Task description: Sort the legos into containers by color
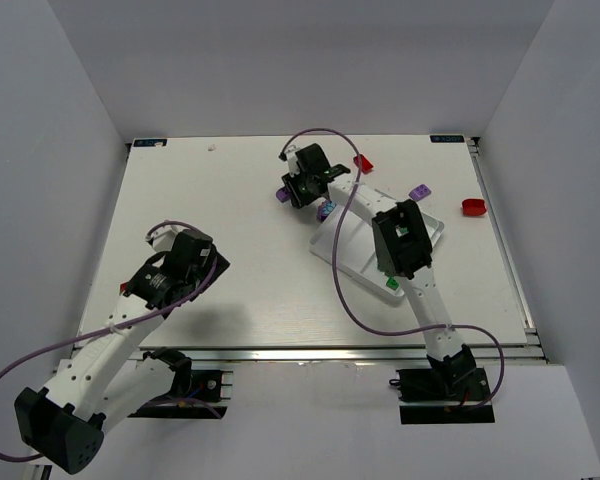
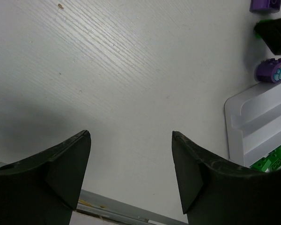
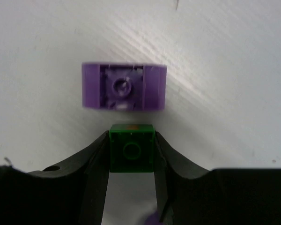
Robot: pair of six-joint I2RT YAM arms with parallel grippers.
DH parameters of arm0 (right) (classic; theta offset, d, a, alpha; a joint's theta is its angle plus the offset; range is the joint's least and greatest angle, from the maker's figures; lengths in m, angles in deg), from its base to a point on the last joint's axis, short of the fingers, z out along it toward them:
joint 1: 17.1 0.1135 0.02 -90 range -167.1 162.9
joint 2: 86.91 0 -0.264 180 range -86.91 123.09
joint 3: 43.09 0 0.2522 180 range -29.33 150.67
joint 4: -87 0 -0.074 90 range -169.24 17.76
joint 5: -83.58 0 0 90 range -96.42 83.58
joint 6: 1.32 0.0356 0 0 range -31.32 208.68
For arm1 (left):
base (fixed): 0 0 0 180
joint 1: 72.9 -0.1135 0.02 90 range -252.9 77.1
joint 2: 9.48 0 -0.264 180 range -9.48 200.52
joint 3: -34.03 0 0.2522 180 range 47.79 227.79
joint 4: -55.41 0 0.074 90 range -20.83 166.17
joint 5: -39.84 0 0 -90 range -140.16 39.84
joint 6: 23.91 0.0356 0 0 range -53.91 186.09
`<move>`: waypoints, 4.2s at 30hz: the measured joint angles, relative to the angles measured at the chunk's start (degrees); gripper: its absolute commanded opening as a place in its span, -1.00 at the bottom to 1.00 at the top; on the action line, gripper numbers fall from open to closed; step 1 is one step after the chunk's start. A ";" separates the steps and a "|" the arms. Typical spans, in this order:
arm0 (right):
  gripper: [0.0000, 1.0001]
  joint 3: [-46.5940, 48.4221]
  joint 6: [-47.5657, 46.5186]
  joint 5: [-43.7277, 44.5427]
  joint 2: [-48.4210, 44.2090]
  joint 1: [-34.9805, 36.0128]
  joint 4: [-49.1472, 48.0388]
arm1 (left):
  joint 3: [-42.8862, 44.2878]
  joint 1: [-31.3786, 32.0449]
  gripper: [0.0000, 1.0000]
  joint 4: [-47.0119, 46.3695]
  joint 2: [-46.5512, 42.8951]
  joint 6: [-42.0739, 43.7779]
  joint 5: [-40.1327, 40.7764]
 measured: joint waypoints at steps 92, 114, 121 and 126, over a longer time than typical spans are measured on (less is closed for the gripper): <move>0.79 -34.75 -40.65 -32.46 -47.08 -30.84 27.65 | 9.27 -36.96 0.68 4.11 44.02 -40.59 23.78; 0.79 -34.75 -40.28 -30.67 -46.75 -30.84 27.82 | 9.66 -39.15 0.20 0.26 45.79 -39.56 27.10; 0.79 -34.75 -40.28 -30.60 -46.75 -30.84 27.82 | 8.17 -39.82 0.15 -1.95 45.79 -38.25 27.12; 0.79 -34.75 -40.28 -30.58 -46.75 -30.84 27.82 | 7.26 -40.13 -0.18 -2.75 45.72 -37.05 27.15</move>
